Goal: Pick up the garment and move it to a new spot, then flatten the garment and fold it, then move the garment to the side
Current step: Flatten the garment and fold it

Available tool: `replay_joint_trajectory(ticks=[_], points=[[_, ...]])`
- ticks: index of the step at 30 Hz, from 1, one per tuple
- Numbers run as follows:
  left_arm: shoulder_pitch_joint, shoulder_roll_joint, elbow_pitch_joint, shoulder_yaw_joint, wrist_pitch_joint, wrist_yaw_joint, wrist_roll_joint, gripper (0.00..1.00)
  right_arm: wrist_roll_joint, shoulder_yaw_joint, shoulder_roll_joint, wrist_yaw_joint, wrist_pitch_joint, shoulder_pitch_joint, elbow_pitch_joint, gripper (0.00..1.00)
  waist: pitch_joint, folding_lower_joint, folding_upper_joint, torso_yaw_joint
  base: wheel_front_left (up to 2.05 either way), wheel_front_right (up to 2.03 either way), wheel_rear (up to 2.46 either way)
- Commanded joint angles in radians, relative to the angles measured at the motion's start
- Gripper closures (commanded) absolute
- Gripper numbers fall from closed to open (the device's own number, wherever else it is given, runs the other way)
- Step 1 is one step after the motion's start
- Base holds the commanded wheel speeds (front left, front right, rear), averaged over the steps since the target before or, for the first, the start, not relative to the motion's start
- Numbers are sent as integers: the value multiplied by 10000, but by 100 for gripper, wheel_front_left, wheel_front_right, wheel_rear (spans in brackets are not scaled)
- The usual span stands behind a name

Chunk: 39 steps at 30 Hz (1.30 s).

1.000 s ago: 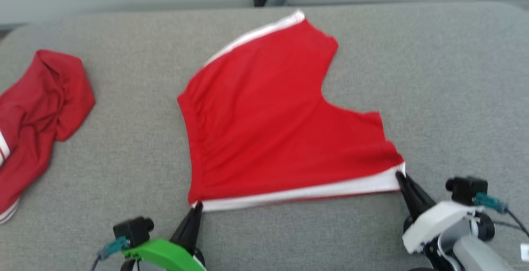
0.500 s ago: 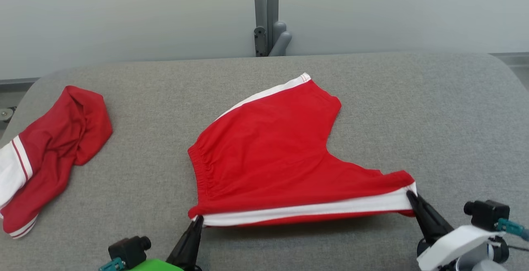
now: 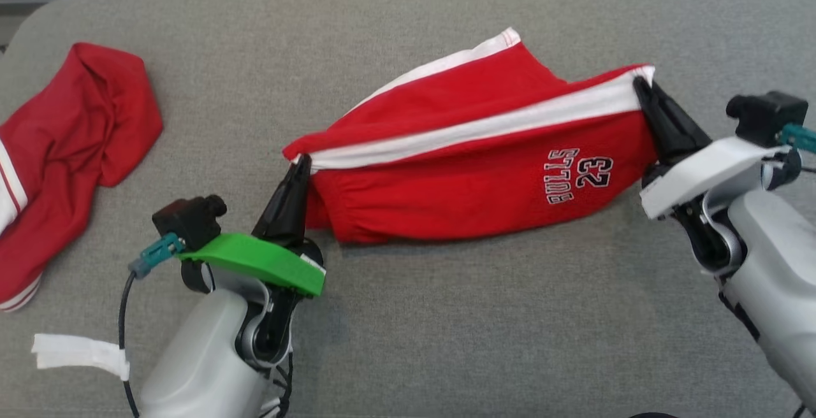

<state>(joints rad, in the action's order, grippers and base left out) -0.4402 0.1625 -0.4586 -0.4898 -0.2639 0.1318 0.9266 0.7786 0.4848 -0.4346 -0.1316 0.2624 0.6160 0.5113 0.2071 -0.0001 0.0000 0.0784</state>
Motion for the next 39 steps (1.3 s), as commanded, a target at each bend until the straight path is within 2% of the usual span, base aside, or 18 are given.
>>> replay_joint_trajectory(ticks=[1, 12, 23, 24, 25, 26, 27, 31, 39], points=[[-387, -113, -59, 113, -5, -30, -101, 100, -85, 101, -28, 18, 20, 414, 173, 100, 1323, 1, 0, 663, 0, 0, 0], [-2224, -923, -429, 647, -5, -28, -690, 100, -324, 1198, -115, 18, -78, 4031, 2136, 100, 3169, 1, 0, 1487, 0, 0, 0], [-2789, -1109, -621, 498, -5, -28, -906, 100, -346, 2257, 32, 18, -78, 5761, 3894, 100, 3729, 1, 0, 1926, 0, 0, 0], [-2817, -1111, -608, 507, -3, -28, -949, 88, -309, 2270, 76, 18, -65, 5818, 4075, 100, 3740, 1, 0, 1920, 0, 0, 0], [-2830, -1108, -607, 526, -5, -28, -1006, 59, -299, 2274, 142, 18, -64, 5857, 4298, 62, 3739, 1, 0, 1907, 0, 0, 0], [-2844, -1108, -616, 529, -3, -28, -1084, 7, -275, 2297, 218, 18, -58, 5896, 4459, 0, 3733, 1, 0, 1885, 0, 0, 0], [-2834, -1108, -630, 569, -3, -30, -1142, 0, -265, 2316, 280, 18, -38, 5921, 4584, 0, 3713, 1, 0, 1845, 0, 0, 0], [-2603, -1102, -660, 904, -3, -28, -1551, 0, -151, 2238, 302, 18, 6, 5705, 4703, 0, 3553, 1, 0, 1660, 0, 0, 0], [-1729, -1098, -475, 1858, -3, -28, -2254, 0, -34, 1204, 4, 17, 31, 4348, 3084, 0, 2971, 1, 0, 1288, 0, 0, 0]])
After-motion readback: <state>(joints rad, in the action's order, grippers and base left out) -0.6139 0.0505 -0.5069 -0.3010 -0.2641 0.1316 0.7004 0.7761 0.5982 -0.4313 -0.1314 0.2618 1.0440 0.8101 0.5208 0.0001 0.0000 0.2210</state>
